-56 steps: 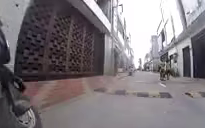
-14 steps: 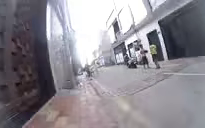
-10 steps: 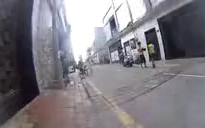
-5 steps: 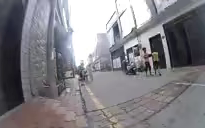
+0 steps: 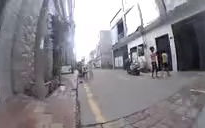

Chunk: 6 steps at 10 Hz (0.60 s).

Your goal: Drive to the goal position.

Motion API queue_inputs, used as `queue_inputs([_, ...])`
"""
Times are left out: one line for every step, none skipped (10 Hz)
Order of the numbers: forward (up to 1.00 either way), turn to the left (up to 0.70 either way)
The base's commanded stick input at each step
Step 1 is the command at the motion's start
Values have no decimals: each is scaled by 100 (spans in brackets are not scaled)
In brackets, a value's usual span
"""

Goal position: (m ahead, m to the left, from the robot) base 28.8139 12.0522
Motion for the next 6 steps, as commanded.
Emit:
queue_inputs([100,0])
queue_inputs([100,0])
queue_inputs([100,-40])
queue_inputs([100,-40])
queue_inputs([100,-34])
queue_inputs([100,-17])
